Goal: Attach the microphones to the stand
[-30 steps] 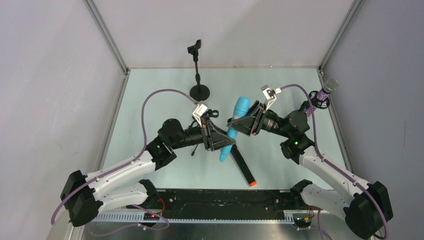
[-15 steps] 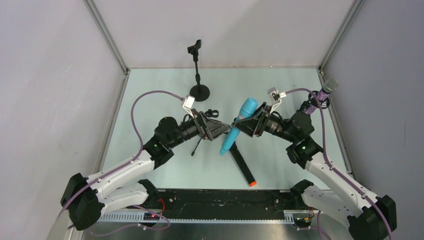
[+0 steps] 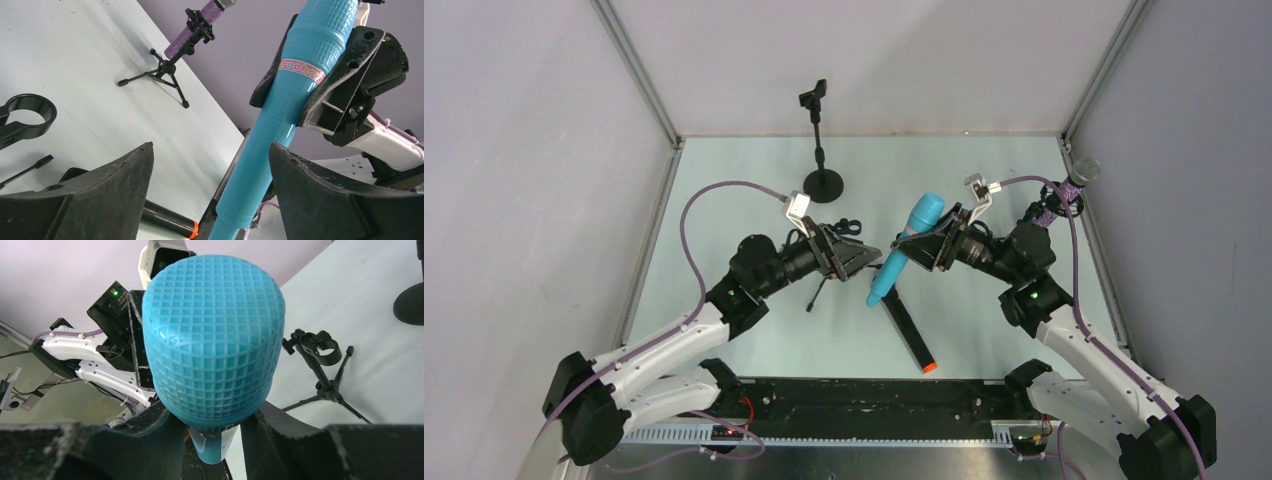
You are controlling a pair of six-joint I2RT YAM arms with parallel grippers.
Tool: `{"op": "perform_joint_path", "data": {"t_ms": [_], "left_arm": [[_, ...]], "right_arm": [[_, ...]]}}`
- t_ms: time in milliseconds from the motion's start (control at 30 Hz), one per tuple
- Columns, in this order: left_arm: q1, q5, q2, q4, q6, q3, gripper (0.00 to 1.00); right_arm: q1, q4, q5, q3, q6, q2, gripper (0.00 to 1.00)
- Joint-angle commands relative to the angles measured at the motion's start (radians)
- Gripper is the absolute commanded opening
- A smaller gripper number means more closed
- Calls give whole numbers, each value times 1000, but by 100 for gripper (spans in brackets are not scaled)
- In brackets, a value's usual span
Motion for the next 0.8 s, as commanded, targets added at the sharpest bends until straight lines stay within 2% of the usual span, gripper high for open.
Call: {"op": "perform_joint_path", "data": {"t_ms": [0,133,467,767], "left_arm": [[4,-53,-20,-56,63,8,85],[-15,-57,24,-126,91,47,83],[-128,-112,102,-267,203,160,84],[-133,-157,101,-316,220,168,91]], "right_arm": [[-2,88,6,43,32,-3,0],[0,117,-4,43,50,18,0],[2,115,16,43,60,54,0],[4,97,11,43,56,66,0]]}}
